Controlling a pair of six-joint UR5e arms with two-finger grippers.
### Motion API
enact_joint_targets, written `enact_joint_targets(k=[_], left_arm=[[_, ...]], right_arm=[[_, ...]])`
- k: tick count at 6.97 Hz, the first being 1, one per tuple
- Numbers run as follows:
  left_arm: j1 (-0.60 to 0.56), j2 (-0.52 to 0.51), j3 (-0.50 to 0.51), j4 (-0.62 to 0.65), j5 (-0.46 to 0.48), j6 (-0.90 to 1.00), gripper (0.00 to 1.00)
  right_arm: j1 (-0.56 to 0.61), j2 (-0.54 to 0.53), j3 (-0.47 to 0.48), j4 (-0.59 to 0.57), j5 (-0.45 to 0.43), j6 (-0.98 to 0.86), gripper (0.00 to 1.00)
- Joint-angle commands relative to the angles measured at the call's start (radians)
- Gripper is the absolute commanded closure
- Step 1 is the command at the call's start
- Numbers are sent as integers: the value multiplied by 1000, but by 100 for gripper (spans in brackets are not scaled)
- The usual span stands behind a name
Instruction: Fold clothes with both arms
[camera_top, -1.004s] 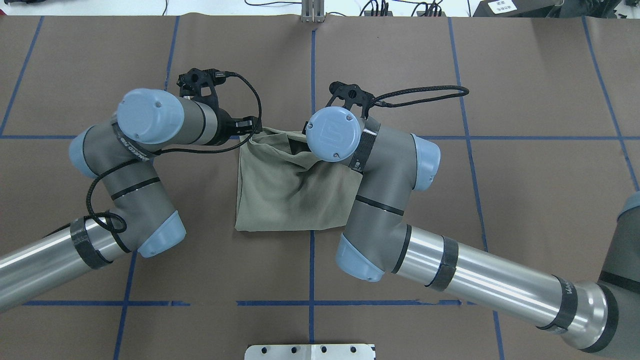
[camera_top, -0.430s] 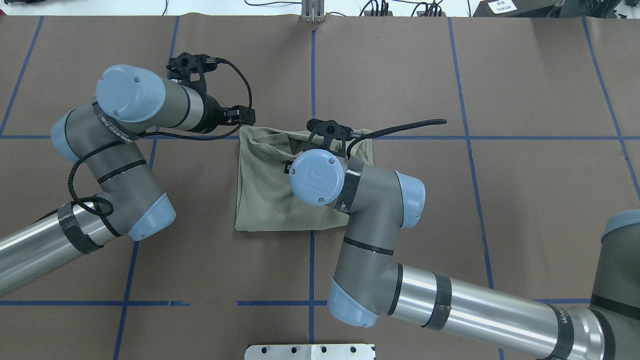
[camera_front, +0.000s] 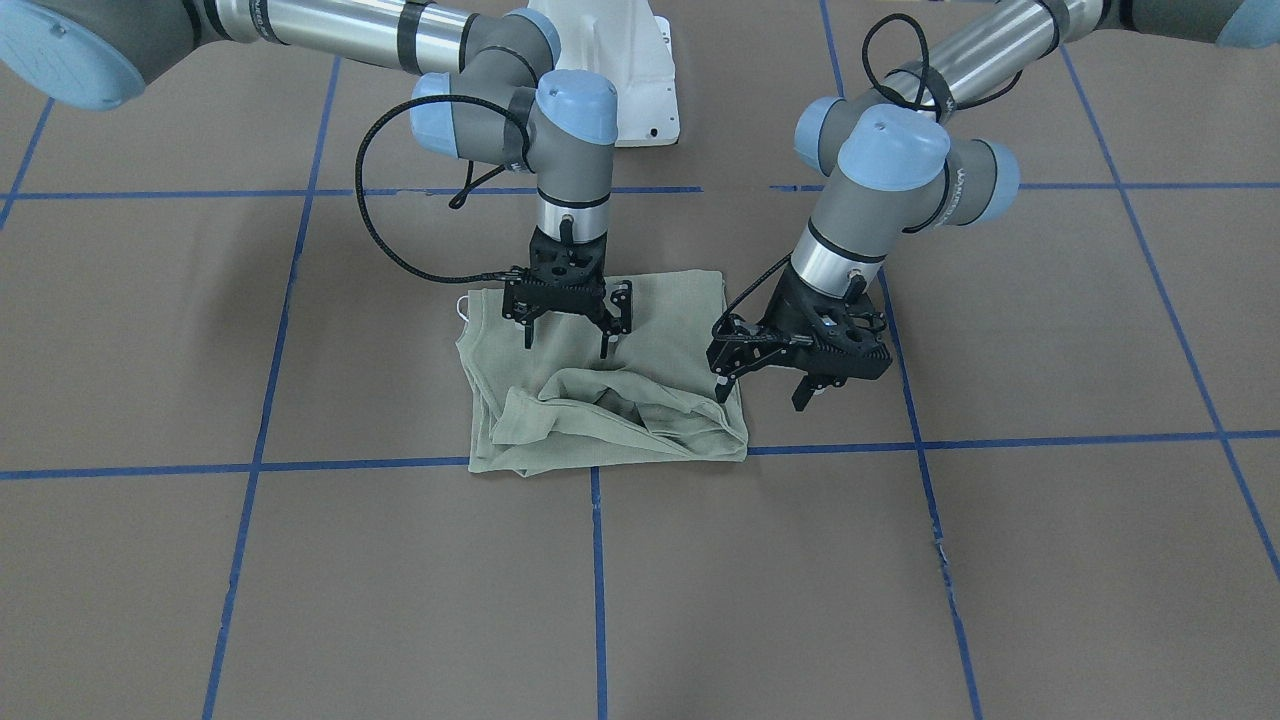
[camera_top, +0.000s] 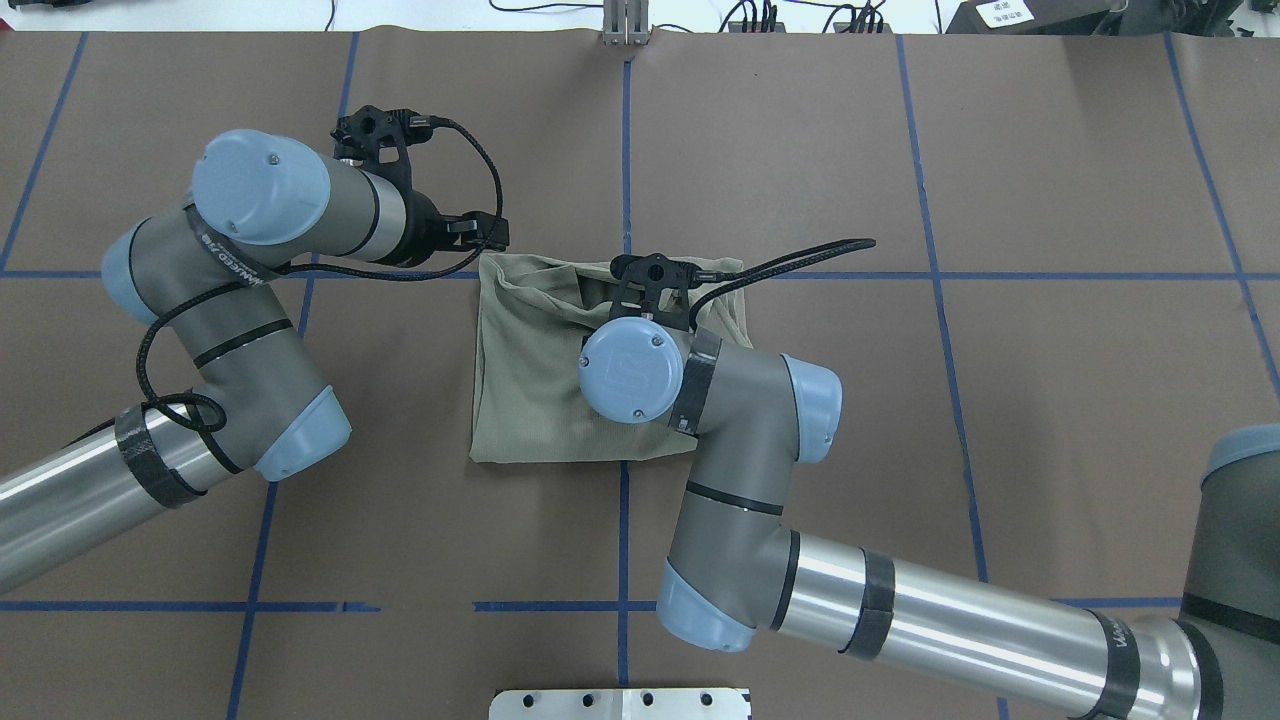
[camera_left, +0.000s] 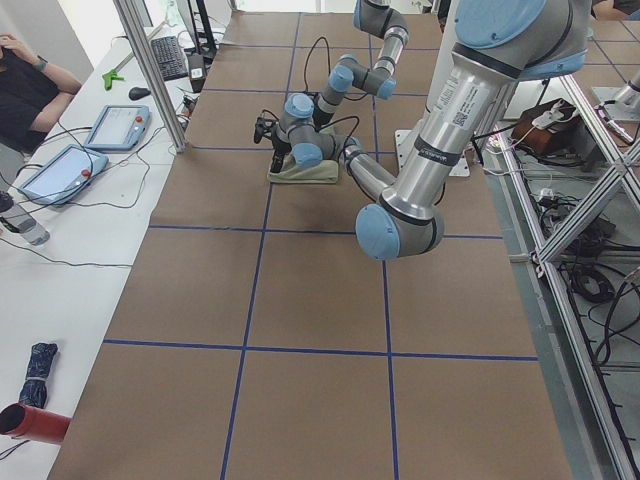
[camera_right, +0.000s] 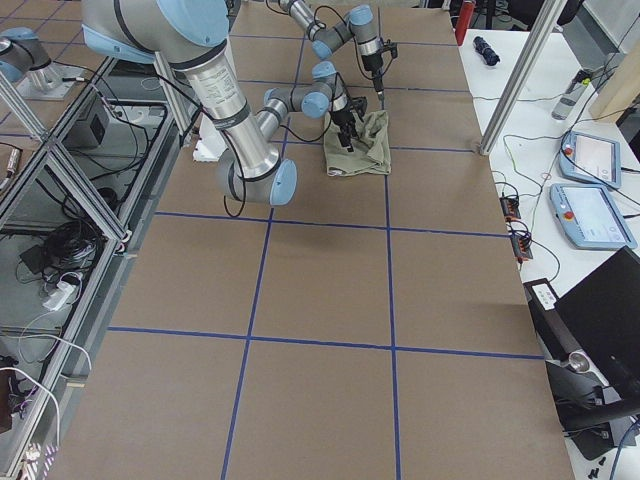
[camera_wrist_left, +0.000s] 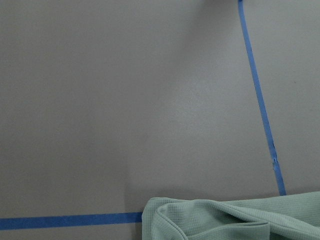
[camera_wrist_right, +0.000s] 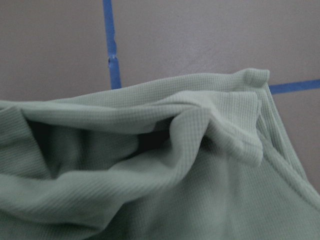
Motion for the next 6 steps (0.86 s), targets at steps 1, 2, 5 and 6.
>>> enact_joint_targets(k=[1, 2, 5, 6], left_arm=[[0, 0, -1, 0, 0, -2, 0], [0, 2, -1, 0, 0, 0, 0], [3, 20, -4, -20, 0, -2, 0], [8, 20, -3, -18, 0, -2, 0]], right_arm=[[106, 36, -138, 5, 0, -70, 0], [171, 75, -218, 6, 6, -116, 0], [288, 111, -298, 16, 70, -216, 0], [288, 116, -292, 64, 116, -213, 0]])
